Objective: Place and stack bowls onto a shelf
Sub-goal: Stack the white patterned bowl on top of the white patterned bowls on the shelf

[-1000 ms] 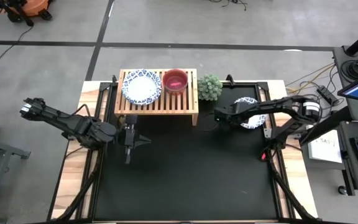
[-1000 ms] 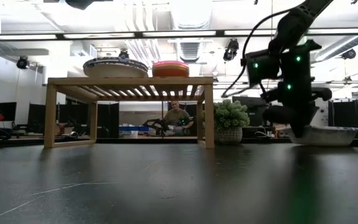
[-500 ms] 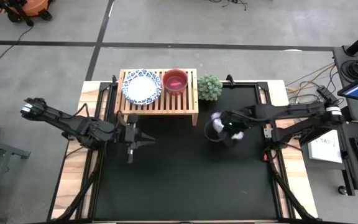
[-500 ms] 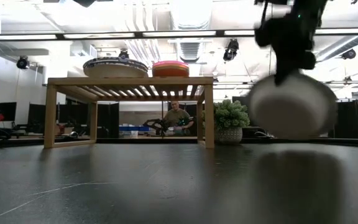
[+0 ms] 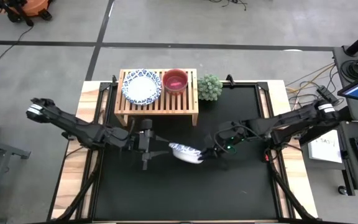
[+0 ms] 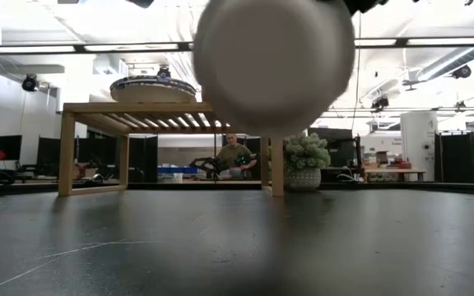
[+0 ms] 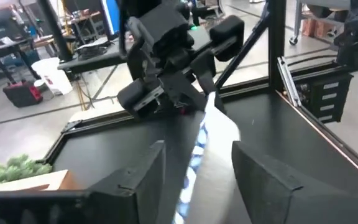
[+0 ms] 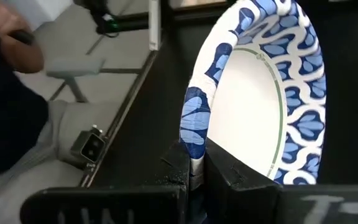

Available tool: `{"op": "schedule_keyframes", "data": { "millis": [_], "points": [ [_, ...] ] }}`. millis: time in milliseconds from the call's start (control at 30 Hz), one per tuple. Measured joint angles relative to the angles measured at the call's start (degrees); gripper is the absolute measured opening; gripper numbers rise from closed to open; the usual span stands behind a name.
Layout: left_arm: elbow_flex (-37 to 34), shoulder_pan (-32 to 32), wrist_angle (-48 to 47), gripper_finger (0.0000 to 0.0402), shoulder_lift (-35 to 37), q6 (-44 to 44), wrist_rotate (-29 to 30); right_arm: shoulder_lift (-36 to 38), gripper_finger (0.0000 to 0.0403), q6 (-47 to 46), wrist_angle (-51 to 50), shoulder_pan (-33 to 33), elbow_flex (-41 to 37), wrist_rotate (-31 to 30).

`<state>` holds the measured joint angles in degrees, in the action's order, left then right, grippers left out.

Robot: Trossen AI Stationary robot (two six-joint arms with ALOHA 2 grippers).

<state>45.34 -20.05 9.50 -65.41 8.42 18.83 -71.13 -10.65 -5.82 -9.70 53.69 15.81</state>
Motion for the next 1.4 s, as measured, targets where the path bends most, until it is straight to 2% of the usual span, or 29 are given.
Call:
{"op": "schedule_keyframes", "data": {
  "millis": [167,433,667,800,933,1033,1233,1400],
  "points": [
    [0.0,0.0,2.1,0.0179,-4.0,0.2,-3.9,-4.5,0.0012,2.3,3.0,0.1,0.6,2.2],
    [-0.1,0.1,4.4,0.0162,-8.3,-0.6,-3.4,-8.8,0.0012,4.2,3.1,0.1,3.0,2.7],
    [-0.1,0.2,4.3,0.0141,-10.1,-1.9,-3.4,-9.3,0.0012,5.7,3.2,0.1,4.1,2.7],
    [-0.1,0.2,4.2,0.0117,-10.1,-1.8,-3.4,-9.1,0.0012,6.1,3.4,0.1,4.2,2.7],
    [-0.1,0.2,4.1,0.0061,-10.0,-1.5,-3.4,-9.3,0.0015,5.7,4.1,0.2,4.2,2.2],
    [-0.1,0.2,4.1,0.0012,-9.9,-1.4,-3.5,-9.7,0.0033,5.5,4.9,0.3,4.2,2.2],
    [-0.1,-0.1,4.3,0.0002,-9.3,-1.4,-3.5,-7.8,0.0102,7.5,6.1,0.4,4.2,2.1],
    [-0.1,-0.6,3.6,0.0001,-7.0,0.3,-8.0,-2.9,0.0165,7.8,6.2,0.7,4.2,2.2]
  ]
}}
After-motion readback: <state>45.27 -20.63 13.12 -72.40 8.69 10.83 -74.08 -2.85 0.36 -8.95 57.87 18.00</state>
